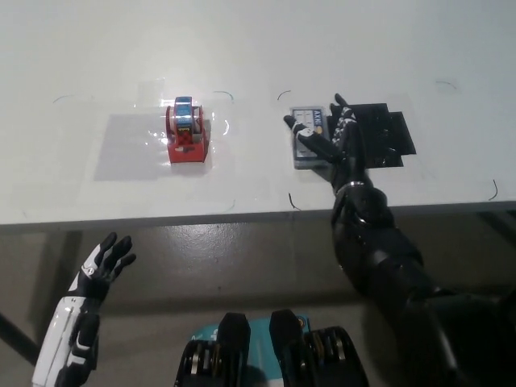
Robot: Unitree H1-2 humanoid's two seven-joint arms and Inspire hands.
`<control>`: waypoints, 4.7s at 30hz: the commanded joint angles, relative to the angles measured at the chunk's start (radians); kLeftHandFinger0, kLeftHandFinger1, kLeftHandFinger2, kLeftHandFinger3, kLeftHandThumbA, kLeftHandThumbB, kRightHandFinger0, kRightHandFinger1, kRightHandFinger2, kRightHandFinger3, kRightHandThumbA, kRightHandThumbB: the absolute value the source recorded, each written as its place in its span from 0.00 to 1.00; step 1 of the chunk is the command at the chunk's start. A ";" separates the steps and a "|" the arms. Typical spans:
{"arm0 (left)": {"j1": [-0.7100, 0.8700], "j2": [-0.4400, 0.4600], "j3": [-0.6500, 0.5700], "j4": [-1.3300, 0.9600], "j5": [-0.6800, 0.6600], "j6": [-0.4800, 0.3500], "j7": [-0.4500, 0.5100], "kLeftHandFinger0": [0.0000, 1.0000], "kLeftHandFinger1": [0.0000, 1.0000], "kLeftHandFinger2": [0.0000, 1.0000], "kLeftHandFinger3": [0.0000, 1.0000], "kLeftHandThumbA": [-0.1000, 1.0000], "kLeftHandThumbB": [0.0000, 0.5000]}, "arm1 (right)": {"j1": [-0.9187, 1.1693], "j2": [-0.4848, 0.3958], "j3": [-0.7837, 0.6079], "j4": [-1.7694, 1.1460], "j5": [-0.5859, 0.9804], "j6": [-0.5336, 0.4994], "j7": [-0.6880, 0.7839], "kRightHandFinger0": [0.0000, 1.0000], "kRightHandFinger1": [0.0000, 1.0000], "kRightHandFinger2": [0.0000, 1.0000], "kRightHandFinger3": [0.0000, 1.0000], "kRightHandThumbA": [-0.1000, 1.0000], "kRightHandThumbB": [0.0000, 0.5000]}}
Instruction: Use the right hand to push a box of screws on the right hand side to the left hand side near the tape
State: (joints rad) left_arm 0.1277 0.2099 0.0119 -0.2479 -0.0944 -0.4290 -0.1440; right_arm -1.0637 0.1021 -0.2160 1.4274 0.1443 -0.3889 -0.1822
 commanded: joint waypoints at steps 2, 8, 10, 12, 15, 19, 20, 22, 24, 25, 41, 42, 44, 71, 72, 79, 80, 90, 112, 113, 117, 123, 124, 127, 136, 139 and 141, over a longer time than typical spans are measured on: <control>0.004 0.012 -0.003 -0.053 -0.063 0.003 -0.014 1.00 1.00 1.00 1.00 0.87 0.41 | -0.037 0.094 0.013 0.005 0.007 0.022 0.037 1.00 1.00 1.00 1.00 1.00 0.22; 0.004 0.012 0.002 -0.059 -0.046 -0.002 -0.011 1.00 1.00 1.00 1.00 0.88 0.39 | -0.041 0.121 0.032 0.005 0.002 0.036 0.034 1.00 1.00 1.00 1.00 1.00 0.26; 0.001 0.009 0.009 -0.061 -0.028 -0.001 -0.004 1.00 1.00 1.00 1.00 0.90 0.41 | -0.049 0.135 0.033 0.006 0.004 0.045 0.028 1.00 1.00 1.00 1.00 1.00 0.31; 0.003 0.003 0.013 -0.062 -0.012 -0.004 0.002 1.00 1.00 1.00 1.00 0.91 0.41 | -0.050 0.143 0.036 0.005 0.002 0.048 0.023 1.00 1.00 1.00 1.00 1.00 0.32; 0.007 0.004 0.012 -0.063 -0.023 -0.008 -0.002 1.00 1.00 1.00 1.00 0.92 0.44 | -0.040 0.159 0.033 0.005 0.009 0.042 0.034 1.00 1.00 1.00 1.00 1.00 0.33; 0.002 0.003 0.014 -0.059 -0.022 -0.012 0.000 1.00 1.00 1.00 1.00 0.93 0.47 | -0.036 0.170 0.026 0.005 0.017 0.052 0.031 1.00 1.00 1.00 1.00 1.00 0.31; 0.001 0.004 0.014 -0.057 -0.018 -0.015 -0.001 1.00 1.00 1.00 1.00 0.93 0.47 | -0.035 0.171 0.025 0.005 0.018 0.053 0.029 1.00 1.00 1.00 1.00 1.00 0.31; -0.001 0.008 0.015 -0.058 -0.024 -0.016 -0.003 1.00 1.00 1.00 1.00 0.93 0.49 | -0.036 0.175 0.019 0.006 0.025 0.055 0.029 1.00 1.00 1.00 1.00 1.00 0.31; -0.002 0.011 0.018 -0.062 -0.027 -0.016 -0.003 1.00 1.00 1.00 1.00 0.93 0.47 | -0.038 0.180 0.014 0.007 0.030 0.057 0.022 1.00 1.00 1.00 1.00 1.00 0.33; -0.002 0.014 0.021 -0.063 -0.026 -0.020 -0.003 1.00 1.00 1.00 1.00 0.93 0.46 | -0.040 0.185 0.002 0.007 0.043 0.051 0.023 1.00 1.00 1.00 1.00 1.00 0.32; -0.010 0.012 0.044 -0.077 -0.028 0.003 0.001 1.00 1.00 1.00 1.00 0.92 0.53 | -0.066 0.238 -0.137 0.010 0.134 0.052 -0.032 1.00 1.00 1.00 1.00 1.00 0.27; -0.011 0.011 0.044 -0.076 -0.026 0.002 0.001 1.00 1.00 1.00 1.00 0.92 0.53 | -0.064 0.240 -0.138 0.011 0.131 0.053 -0.034 1.00 1.00 1.00 1.00 1.00 0.27; -0.011 0.010 0.045 -0.075 -0.023 -0.003 0.001 1.00 1.00 1.00 1.00 0.93 0.52 | -0.064 0.243 -0.143 0.012 0.134 0.061 -0.035 1.00 1.00 1.00 1.00 1.00 0.26; -0.017 0.022 0.047 -0.062 -0.047 0.019 -0.010 1.00 1.00 1.00 1.00 0.90 0.53 | 0.168 -0.025 0.088 -0.710 -0.156 -0.081 -0.128 1.00 1.00 1.00 1.00 1.00 0.35; -0.016 0.023 0.047 -0.062 -0.033 0.025 -0.009 1.00 1.00 1.00 1.00 0.90 0.51 | 0.207 -0.040 0.081 -0.814 -0.122 -0.081 -0.073 1.00 1.00 1.00 1.00 1.00 0.39; -0.029 0.023 0.035 -0.063 -0.017 0.037 -0.018 1.00 1.00 1.00 1.00 0.88 0.41 | 0.489 -0.120 0.139 -1.414 0.031 0.118 0.085 1.00 1.00 1.00 1.00 1.00 0.31; -0.032 0.026 0.035 -0.063 -0.020 0.043 -0.019 1.00 1.00 1.00 1.00 0.88 0.41 | 0.537 -0.138 0.155 -1.485 0.051 0.133 0.103 1.00 1.00 1.00 1.00 1.00 0.31; -0.090 0.045 0.047 0.022 -0.020 0.026 -0.024 1.00 1.00 1.00 1.00 0.88 0.38 | 0.946 -0.312 0.273 -1.789 0.108 0.104 0.241 1.00 1.00 1.00 1.00 0.95 0.42; -0.155 0.062 0.090 0.189 -0.021 -0.036 -0.001 1.00 1.00 1.00 1.00 0.87 0.43 | 1.080 -0.351 0.411 -1.517 0.132 0.124 0.326 0.91 1.00 1.00 1.00 0.87 0.43; -0.159 0.061 0.094 0.207 -0.017 -0.040 -0.001 1.00 1.00 1.00 1.00 0.87 0.43 | 1.071 -0.347 0.409 -1.493 0.133 0.114 0.336 0.91 1.00 1.00 1.00 0.87 0.40; -0.160 0.057 0.102 0.271 0.016 -0.041 0.012 1.00 1.00 1.00 1.00 0.89 0.47 | 1.044 -0.324 0.398 -1.411 0.107 0.080 0.346 0.91 1.00 1.00 1.00 0.88 0.28; -0.159 0.043 0.106 0.318 0.063 -0.041 0.022 1.00 1.00 1.00 1.00 0.86 0.38 | 0.999 -0.306 0.382 -1.333 0.083 0.062 0.359 0.89 0.98 1.00 1.00 0.93 0.21; -0.159 0.043 0.105 0.318 0.066 -0.041 0.021 1.00 1.00 1.00 1.00 0.87 0.39 | 0.994 -0.301 0.378 -1.325 0.083 0.060 0.358 0.88 0.98 1.00 1.00 0.93 0.21; -0.160 0.039 0.109 0.324 0.073 -0.041 0.028 1.00 1.00 1.00 1.00 0.86 0.41 | 0.982 -0.293 0.368 -1.323 0.091 0.072 0.358 0.87 0.98 1.00 1.00 0.90 0.19; -0.109 0.024 0.103 0.357 0.031 -0.041 -0.006 1.00 1.00 1.00 1.00 0.84 0.40 | 1.000 -0.289 0.347 -1.331 0.091 0.085 0.378 0.88 0.99 1.00 1.00 0.85 0.19; -0.068 0.026 0.113 0.365 0.084 -0.041 0.028 1.00 1.00 1.00 1.00 0.84 0.36 | 1.006 -0.287 0.354 -1.335 0.085 0.104 0.390 0.88 1.00 1.00 1.00 0.80 0.22; -0.051 0.022 0.119 0.369 0.076 -0.041 0.031 1.00 1.00 1.00 1.00 0.85 0.37 | 1.000 -0.282 0.357 -1.333 0.088 0.118 0.394 0.88 0.98 1.00 1.00 0.78 0.22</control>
State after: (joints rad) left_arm 0.0488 0.2285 0.1154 0.1245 -0.0358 -0.4304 -0.1403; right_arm -0.0566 -0.1859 0.1429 0.1103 0.2315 -0.2752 0.1708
